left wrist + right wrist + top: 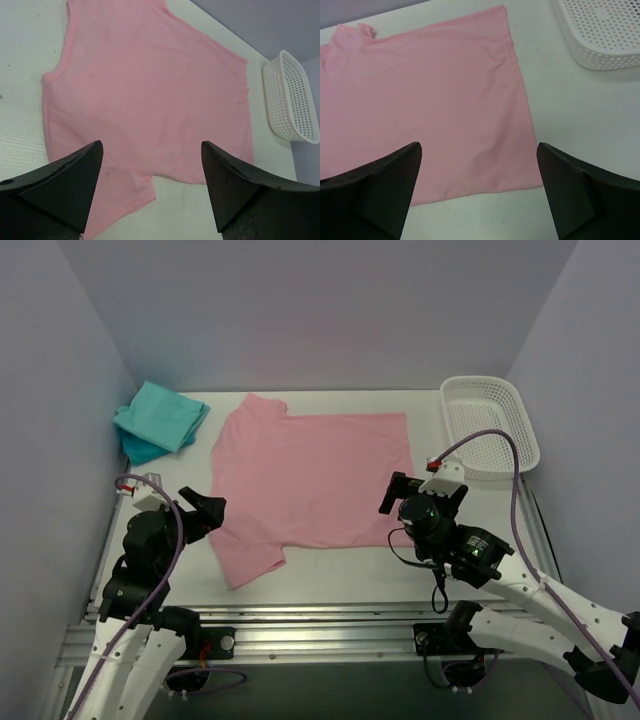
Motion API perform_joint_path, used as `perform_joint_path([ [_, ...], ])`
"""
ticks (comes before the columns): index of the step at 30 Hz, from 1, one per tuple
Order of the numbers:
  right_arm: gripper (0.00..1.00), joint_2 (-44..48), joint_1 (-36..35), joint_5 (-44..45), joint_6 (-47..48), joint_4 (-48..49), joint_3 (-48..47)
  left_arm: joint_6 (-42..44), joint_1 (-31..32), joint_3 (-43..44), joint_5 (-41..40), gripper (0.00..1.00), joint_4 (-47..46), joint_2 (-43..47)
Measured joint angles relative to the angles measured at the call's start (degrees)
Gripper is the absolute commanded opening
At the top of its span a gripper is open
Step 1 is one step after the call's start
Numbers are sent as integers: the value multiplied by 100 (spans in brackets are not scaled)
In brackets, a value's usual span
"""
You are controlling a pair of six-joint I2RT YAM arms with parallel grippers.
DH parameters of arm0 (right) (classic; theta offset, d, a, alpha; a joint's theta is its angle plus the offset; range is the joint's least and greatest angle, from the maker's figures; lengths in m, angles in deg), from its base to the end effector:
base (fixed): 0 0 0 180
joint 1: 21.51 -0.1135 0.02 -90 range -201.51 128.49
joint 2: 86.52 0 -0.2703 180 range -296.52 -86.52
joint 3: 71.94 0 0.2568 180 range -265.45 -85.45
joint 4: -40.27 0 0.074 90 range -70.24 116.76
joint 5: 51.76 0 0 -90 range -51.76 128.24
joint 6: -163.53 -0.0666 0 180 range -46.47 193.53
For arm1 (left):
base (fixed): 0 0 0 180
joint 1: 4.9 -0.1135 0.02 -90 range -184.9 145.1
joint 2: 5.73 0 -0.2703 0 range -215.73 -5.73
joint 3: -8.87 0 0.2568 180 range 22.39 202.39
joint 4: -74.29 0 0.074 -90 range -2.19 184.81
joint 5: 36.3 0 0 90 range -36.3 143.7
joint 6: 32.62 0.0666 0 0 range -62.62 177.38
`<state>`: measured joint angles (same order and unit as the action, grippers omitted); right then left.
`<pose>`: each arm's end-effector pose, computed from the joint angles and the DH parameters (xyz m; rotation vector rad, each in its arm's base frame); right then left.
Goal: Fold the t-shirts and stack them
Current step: Grap the side of the flattened tshirt closest away from the robot with both arms
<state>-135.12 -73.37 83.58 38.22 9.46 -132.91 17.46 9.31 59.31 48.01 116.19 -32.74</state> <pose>0.1649 0.1333 0.3331 0.2665 1.7879 0.3363 0.1450 -0.0299 0.2939 -0.4962 1.8643 -0.5465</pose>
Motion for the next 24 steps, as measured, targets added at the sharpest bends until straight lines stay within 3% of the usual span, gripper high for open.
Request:
perform_joint_path([
  [13,100,-570,0,476,-116,208,7,11,0,-219,22,87,-203,-144],
  [17,100,-750,68,452,-573,4,-4,-85,33,-208,-356,88,-4,-308],
  [24,100,-1526,800,-138,-1180,-46,42,-706,570,-184,-1104,86,531,-1488],
])
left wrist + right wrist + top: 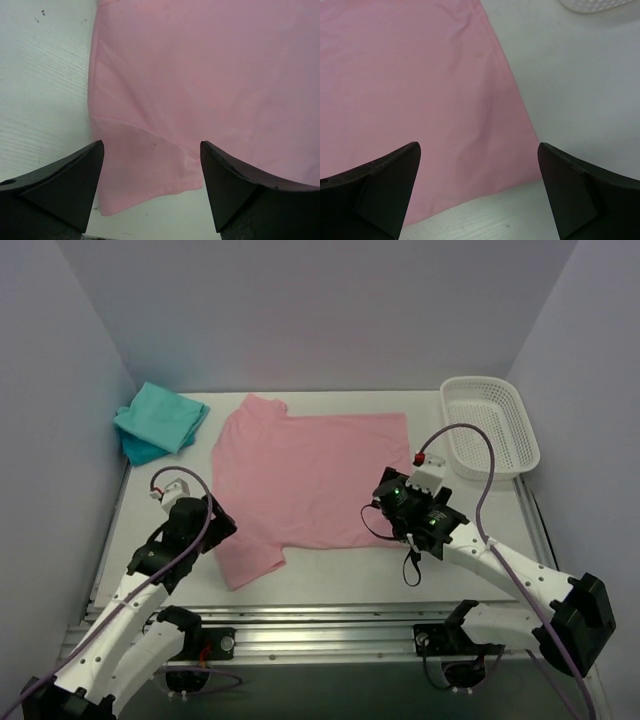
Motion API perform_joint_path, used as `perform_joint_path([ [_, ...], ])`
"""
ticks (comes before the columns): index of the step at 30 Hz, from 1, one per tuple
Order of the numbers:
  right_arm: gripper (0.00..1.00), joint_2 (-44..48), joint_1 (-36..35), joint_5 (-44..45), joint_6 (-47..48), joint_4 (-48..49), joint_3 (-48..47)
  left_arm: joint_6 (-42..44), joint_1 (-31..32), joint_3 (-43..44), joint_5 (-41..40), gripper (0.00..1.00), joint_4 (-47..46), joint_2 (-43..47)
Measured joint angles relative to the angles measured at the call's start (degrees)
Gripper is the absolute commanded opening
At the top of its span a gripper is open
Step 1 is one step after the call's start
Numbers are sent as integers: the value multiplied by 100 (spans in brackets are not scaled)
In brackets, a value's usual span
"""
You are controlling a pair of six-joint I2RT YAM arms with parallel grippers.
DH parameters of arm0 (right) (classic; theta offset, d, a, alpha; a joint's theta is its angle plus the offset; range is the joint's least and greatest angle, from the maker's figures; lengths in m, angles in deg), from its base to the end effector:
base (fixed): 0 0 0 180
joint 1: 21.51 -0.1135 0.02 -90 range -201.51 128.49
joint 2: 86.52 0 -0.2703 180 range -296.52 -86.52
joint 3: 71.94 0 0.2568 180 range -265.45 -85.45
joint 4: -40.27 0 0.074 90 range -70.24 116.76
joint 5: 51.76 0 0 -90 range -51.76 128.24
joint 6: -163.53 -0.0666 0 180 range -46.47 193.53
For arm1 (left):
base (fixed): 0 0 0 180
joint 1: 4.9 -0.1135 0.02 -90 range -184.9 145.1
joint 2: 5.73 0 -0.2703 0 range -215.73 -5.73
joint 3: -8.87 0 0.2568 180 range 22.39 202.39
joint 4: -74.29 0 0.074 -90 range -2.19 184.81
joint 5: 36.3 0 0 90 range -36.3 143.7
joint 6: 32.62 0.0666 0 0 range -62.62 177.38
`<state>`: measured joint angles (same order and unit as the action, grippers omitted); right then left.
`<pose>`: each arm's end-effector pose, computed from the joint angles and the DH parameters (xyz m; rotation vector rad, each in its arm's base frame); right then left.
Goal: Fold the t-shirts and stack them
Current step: Grap the side of the flattened tshirt closest away from the robot with both arms
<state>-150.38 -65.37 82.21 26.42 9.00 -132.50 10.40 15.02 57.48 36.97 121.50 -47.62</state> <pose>0.2178 0.1452 0.2722 0.4693 1.9399 0.1788 0.1744 -0.0428 0.2346 -0.6758 2.1552 -0.2963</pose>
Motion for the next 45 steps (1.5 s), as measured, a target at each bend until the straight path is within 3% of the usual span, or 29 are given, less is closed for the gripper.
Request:
perform_joint_path([
  [12,100,-205,1410,-3058,-186,1978,1781,-1742,2041,-350,-1058,83,1123,-13],
  [16,100,-463,1740,-3869,-262,2638,2164,-2579,3163,-321,-1412,84,1443,-1191],
  [20,100,-435,1725,-3969,-254,2726,2258,-3648,4417,57,-1709,86,2033,-2544],
  [24,100,76,1694,-3823,-201,2577,2258,-4623,5086,389,-1843,84,2439,-2977],
  [27,100,573,1676,-3604,-105,2387,2243,-5265,5383,337,-1961,80,2802,-2627],
  [29,100,745,1676,-3486,-37,2267,2225,-5678,5493,74,-2059,72,2975,-1941],
  [34,100,726,1652,-3338,92,2120,2135,-6286,5504,-627,-2188,71,3469,-199],
  [40,100,400,1519,-3394,109,2142,2098,-6585,5504,-448,-2201,81,3707,-874],
  [45,100,396,1451,-3495,133,2168,2035,-6642,5488,-299,-2109,80,3563,-1025],
])
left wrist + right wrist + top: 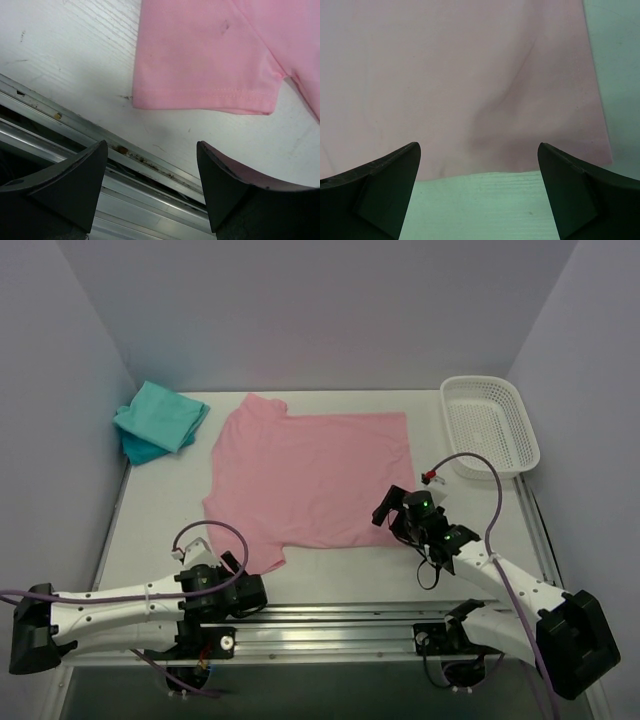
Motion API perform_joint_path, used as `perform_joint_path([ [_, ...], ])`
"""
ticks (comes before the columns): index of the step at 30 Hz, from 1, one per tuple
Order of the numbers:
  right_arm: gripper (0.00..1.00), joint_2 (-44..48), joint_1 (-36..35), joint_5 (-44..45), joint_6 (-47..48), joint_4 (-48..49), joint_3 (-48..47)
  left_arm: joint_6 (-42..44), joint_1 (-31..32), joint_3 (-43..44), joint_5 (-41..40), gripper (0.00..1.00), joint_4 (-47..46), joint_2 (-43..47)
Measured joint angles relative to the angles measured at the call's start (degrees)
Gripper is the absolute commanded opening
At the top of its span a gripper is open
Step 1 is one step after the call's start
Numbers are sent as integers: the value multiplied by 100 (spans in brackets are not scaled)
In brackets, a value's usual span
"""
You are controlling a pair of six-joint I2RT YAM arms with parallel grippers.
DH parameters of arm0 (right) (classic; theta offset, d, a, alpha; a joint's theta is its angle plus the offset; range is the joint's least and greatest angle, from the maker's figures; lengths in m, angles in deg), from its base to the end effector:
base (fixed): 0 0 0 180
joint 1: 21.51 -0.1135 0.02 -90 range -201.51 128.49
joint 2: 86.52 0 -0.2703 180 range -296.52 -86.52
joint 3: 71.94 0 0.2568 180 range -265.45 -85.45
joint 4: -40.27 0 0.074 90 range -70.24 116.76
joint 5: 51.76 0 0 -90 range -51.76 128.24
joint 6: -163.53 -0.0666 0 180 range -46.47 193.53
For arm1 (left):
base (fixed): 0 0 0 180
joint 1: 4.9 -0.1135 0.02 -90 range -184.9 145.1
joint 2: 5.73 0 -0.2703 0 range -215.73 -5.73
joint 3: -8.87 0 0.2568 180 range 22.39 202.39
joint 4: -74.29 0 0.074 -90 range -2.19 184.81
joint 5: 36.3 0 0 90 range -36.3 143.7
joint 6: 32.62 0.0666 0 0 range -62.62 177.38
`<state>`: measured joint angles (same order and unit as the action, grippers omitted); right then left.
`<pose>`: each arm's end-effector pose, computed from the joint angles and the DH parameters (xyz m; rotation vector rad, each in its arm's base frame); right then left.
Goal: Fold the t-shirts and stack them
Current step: Grap the side of the flattened tshirt closest away from the robot with both arms
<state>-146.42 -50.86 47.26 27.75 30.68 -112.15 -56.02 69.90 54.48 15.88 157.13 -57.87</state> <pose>0.2214 0.1125 0.1925 0.4028 2.0998 0.6292 0.0684 -0.0961 0.1711 -0.8251 2.3419 -0.0744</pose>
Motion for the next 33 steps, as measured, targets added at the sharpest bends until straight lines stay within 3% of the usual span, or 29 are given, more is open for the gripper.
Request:
perform_joint_path([
  [7,100,2,-2,-90,223,-26,-363,-28,-229,-151,13,76,-262,212],
  [11,100,0,-13,-153,304,-24,-450,0,-387,-354,50,76,-761,-109],
  [18,100,0,-35,-245,398,-26,-450,612,-1215,-748,240,75,-1996,-136],
  [27,100,33,-35,-240,496,-28,-450,1211,-1845,-789,323,72,-2415,-116],
  [30,100,37,-35,-240,501,-24,-450,1290,-1902,-785,319,68,-2461,-195],
  [33,100,24,-35,-243,518,-13,-450,1331,-1904,-782,328,49,-2468,-234],
])
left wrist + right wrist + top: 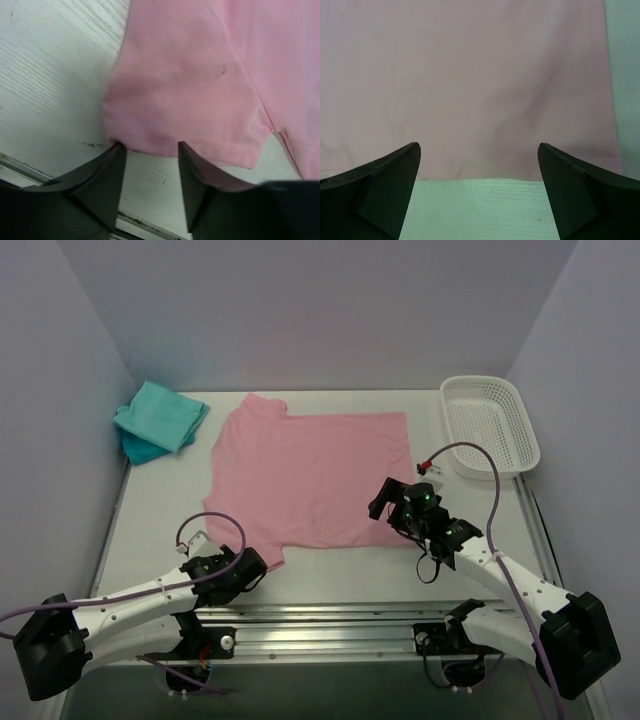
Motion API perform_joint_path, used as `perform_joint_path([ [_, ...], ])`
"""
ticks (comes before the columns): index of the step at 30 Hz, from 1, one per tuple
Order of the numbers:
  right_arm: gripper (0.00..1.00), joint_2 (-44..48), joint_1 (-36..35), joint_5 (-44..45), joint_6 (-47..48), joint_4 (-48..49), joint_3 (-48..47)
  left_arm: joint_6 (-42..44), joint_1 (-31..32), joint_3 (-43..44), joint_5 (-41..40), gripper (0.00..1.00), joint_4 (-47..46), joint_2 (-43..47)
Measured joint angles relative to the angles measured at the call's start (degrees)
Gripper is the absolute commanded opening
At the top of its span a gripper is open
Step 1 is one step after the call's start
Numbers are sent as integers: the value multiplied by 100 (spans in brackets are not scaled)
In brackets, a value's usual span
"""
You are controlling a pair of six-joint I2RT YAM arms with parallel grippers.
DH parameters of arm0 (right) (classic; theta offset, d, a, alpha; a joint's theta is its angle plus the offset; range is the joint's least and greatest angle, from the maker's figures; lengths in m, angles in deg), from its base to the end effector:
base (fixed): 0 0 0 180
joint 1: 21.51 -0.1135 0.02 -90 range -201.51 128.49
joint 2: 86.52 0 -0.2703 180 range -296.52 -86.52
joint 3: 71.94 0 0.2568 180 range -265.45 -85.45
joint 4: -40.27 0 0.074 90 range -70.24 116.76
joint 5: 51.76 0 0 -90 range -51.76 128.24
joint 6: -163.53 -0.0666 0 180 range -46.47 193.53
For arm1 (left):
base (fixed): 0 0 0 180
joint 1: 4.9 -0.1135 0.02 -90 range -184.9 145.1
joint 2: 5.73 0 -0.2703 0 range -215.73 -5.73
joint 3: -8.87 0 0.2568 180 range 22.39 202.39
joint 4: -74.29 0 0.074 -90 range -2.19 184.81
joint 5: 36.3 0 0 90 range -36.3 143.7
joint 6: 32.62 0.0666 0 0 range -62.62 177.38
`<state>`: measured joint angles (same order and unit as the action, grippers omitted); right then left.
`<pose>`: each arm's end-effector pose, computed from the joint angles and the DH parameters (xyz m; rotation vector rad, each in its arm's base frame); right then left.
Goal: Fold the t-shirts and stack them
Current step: Grap the side of the flattened tshirt closest away from the robot with both arms
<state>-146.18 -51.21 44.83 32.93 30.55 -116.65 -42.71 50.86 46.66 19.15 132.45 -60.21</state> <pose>0.2287 0.1217 0.2220 0.2715 2.0444 0.6637 0.1115 -0.0966 0.1354 -1.0369 2.2717 -0.1621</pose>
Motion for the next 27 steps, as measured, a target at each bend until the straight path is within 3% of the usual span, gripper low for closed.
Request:
perform_joint_path([
  [2,100,-39,0,0,4,35,0,7,-2,-2,39,26,-9,-52],
  [5,100,-116,0,-2,17,74,0,57,-15,-2,92,10,-15,-142],
  [8,100,-142,0,-2,20,105,0,90,-39,-2,103,3,-15,-168],
  [17,100,-175,0,114,22,146,2,214,-39,4,74,2,-31,-138],
  [27,100,-514,225,459,-564,149,181,1005,-37,380,-175,2,-212,15],
])
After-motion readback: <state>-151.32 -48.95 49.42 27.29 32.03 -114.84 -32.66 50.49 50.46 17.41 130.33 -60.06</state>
